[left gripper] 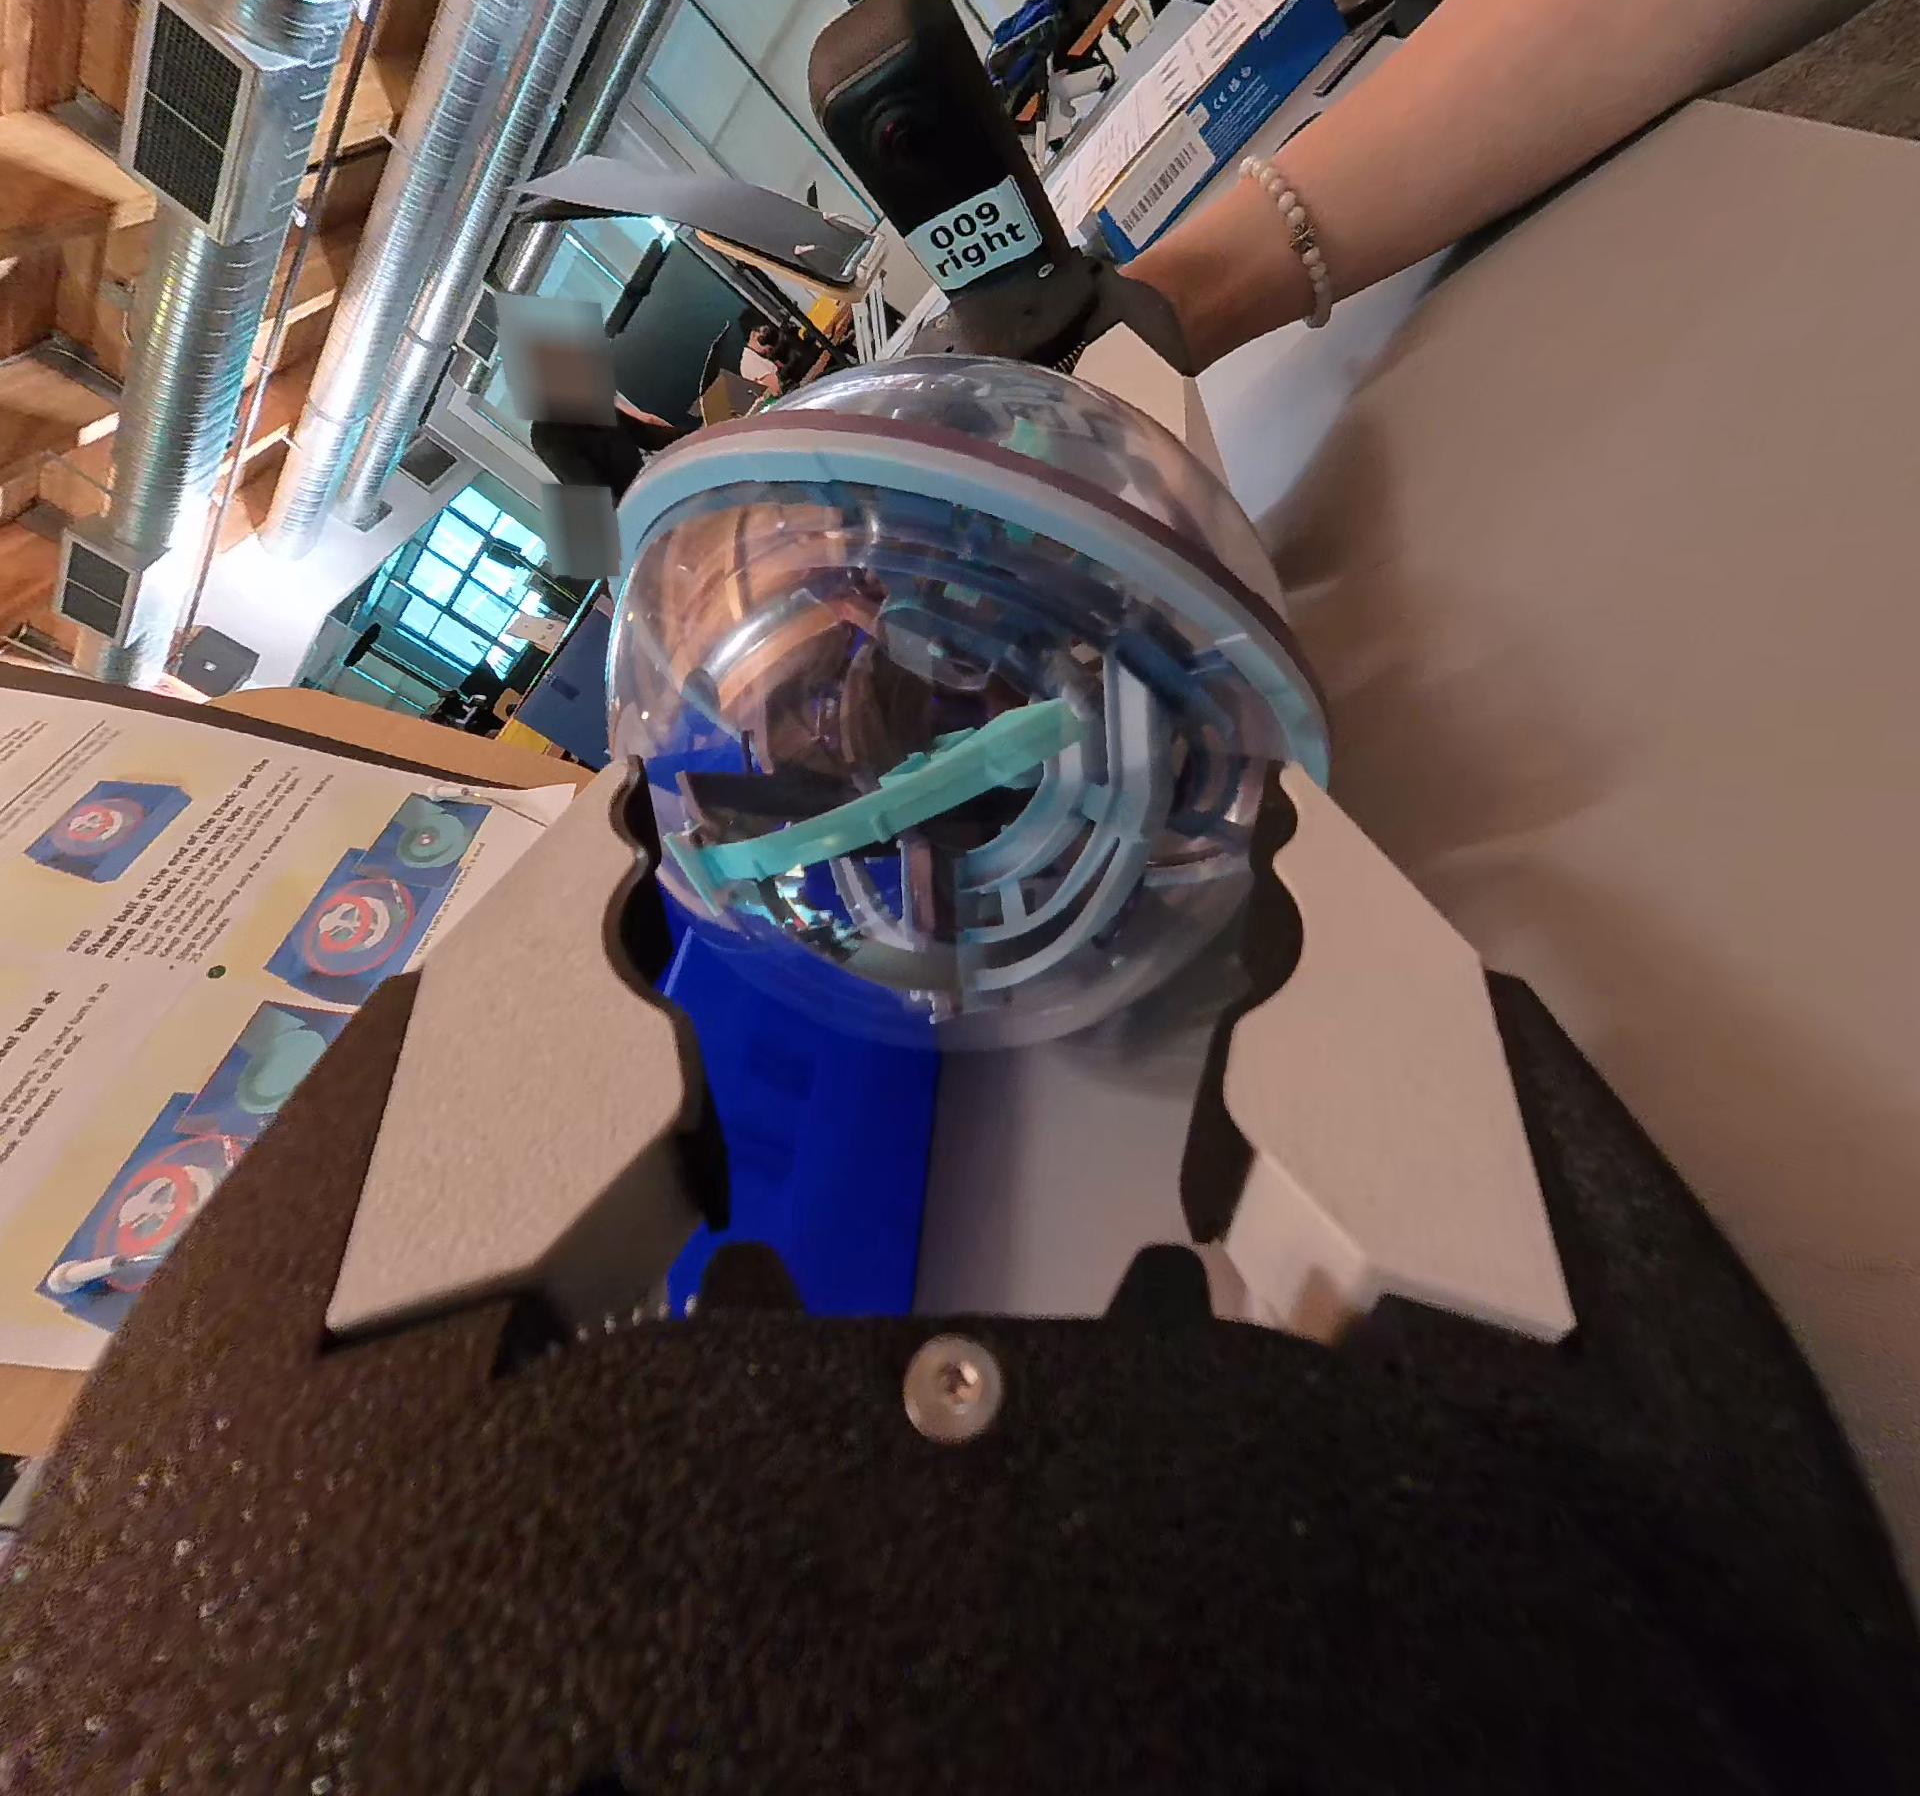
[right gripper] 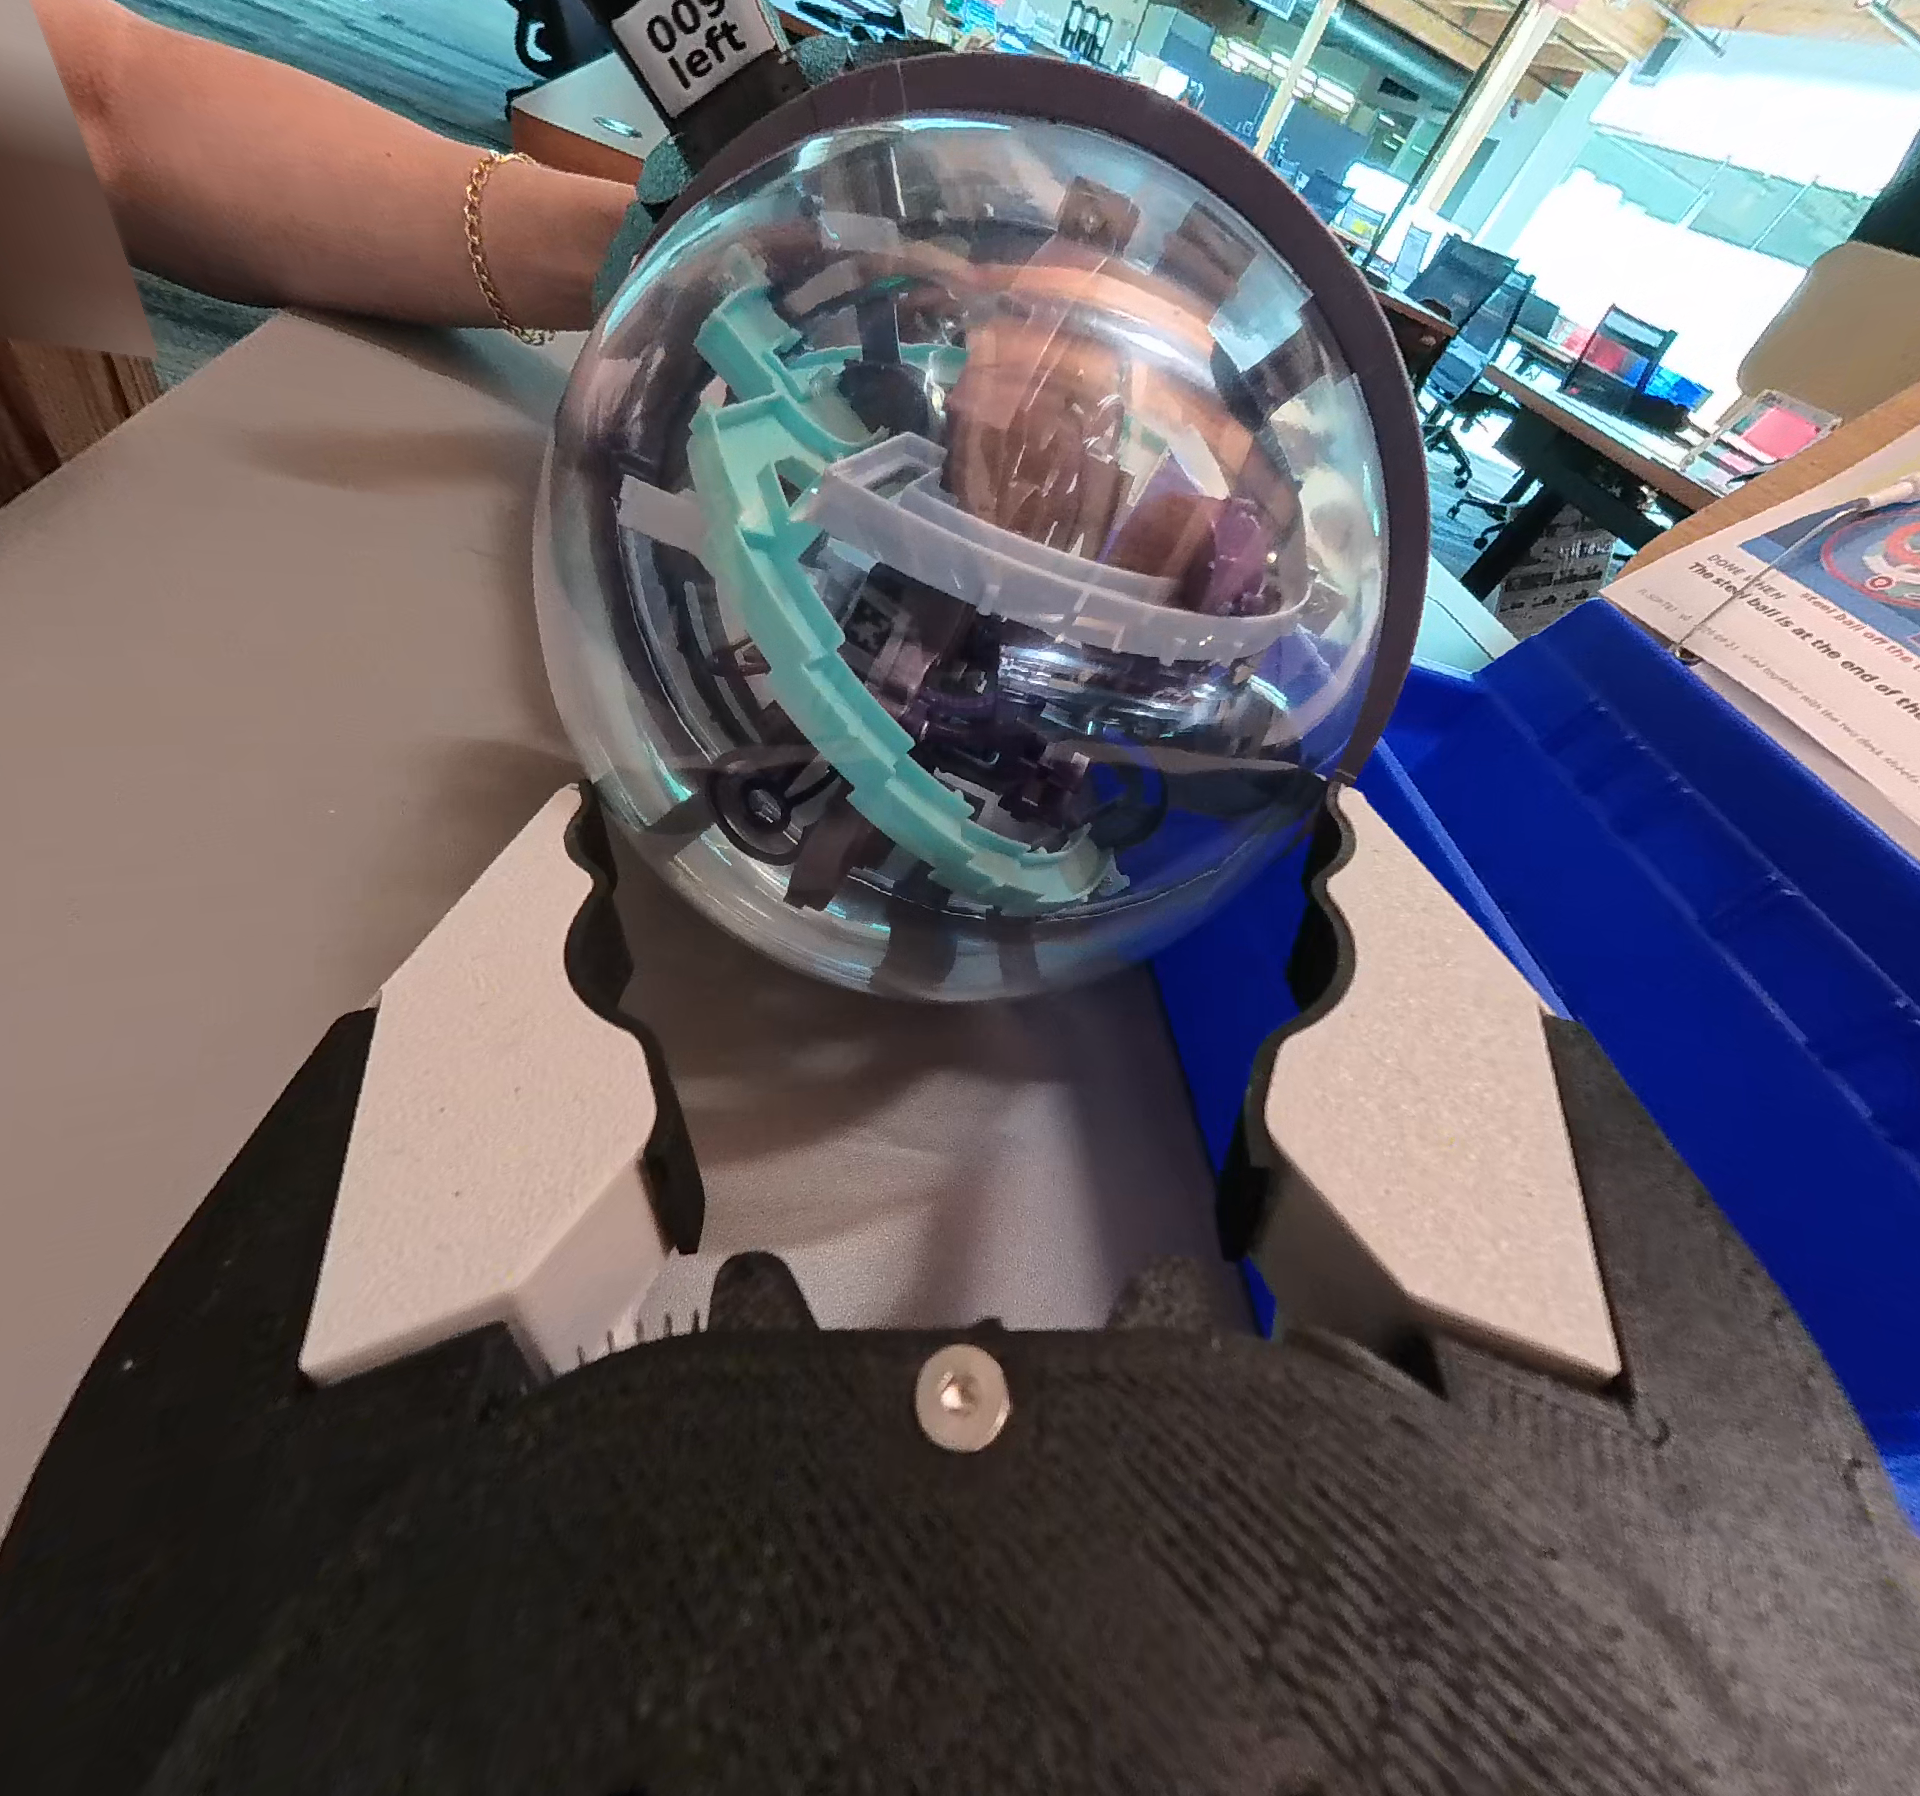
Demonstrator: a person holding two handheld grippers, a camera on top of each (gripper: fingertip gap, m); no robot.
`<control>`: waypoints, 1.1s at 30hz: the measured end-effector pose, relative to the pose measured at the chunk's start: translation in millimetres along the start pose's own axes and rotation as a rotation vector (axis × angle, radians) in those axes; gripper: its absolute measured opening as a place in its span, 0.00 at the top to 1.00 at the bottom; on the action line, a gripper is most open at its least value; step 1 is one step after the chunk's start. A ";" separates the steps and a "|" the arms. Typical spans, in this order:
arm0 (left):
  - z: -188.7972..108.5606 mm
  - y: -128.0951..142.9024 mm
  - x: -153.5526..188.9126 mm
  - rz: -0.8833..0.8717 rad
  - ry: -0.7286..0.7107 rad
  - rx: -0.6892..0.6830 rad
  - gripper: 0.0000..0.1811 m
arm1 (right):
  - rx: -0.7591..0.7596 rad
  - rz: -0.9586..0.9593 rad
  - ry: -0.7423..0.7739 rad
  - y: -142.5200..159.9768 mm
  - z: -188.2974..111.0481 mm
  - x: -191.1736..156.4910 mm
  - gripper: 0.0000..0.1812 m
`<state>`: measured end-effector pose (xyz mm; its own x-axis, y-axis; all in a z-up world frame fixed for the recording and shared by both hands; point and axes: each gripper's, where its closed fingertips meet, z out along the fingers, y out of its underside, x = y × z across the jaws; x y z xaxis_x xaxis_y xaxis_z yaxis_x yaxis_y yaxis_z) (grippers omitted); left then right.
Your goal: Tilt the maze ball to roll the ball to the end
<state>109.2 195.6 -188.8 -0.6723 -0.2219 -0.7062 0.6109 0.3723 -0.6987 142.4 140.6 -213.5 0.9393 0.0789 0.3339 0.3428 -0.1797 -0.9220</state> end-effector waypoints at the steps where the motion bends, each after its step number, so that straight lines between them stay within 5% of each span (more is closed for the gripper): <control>1: 0.2 0.4 0.1 0.007 -0.002 -0.004 0.39 | 0.000 0.000 0.000 0.0 0.0 0.0 0.28; 24: -0.5 5.0 -9.1 0.066 -0.067 -0.058 0.30 | 0.005 0.003 0.005 -0.4 0.4 0.2 0.29; 33: -1.4 10.7 -0.5 0.009 -0.012 -0.094 0.38 | 0.002 -0.006 0.016 -1.7 1.3 -0.1 0.28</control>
<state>115.5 201.0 -195.8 -0.6617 -0.2292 -0.7139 0.5742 0.4574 -0.6790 141.7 142.2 -212.2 0.9375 0.0638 0.3422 0.3481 -0.1775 -0.9205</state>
